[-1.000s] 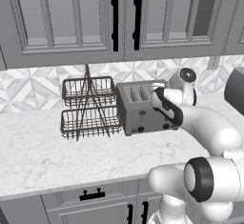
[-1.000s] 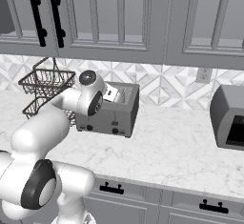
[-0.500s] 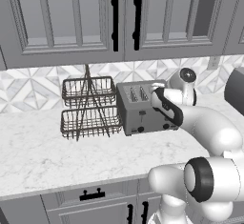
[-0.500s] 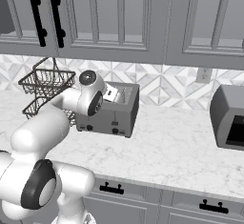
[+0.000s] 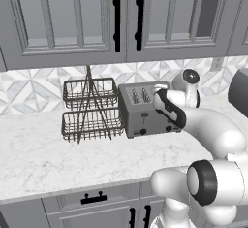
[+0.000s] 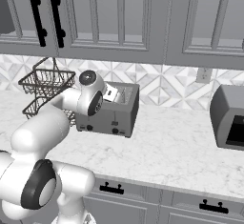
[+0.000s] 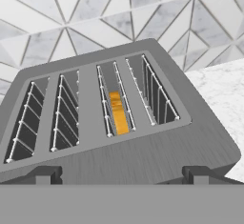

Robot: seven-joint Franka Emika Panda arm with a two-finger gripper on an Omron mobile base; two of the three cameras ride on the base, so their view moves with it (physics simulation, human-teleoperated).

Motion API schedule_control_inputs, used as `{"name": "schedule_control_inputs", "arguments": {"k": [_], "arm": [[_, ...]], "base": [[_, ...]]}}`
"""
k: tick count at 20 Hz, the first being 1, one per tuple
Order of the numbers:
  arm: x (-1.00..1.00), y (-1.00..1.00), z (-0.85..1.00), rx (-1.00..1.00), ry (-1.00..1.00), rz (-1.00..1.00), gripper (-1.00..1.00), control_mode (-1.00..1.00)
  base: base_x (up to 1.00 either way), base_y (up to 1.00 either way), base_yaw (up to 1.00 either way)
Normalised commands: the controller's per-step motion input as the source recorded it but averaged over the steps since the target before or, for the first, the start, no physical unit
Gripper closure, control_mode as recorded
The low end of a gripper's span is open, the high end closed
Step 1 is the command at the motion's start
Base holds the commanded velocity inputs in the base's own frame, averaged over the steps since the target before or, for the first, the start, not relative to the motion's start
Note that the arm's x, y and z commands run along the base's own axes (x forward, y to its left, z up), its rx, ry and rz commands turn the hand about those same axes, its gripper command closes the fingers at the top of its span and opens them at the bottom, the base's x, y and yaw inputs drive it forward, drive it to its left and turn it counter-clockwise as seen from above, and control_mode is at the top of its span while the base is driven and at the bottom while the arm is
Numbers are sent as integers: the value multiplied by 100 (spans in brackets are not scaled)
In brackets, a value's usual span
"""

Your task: Start the toaster. Once the lever pops up, take the bread to the plate on the dining counter.

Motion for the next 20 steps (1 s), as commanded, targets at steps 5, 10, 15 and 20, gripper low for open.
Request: {"name": "schedule_control_inputs", "arguments": {"k": [5,10,15,20], "arm": [[0,0,0,0,0,0,-100,-100],[0,0,0,0,0,0,-100,-100],[0,0,0,0,0,0,-100,-100],[0,0,0,0,0,0,-100,-100]], "base": [[0,0,0],[0,0,0],[0,0,0],[0,0,0]]}}
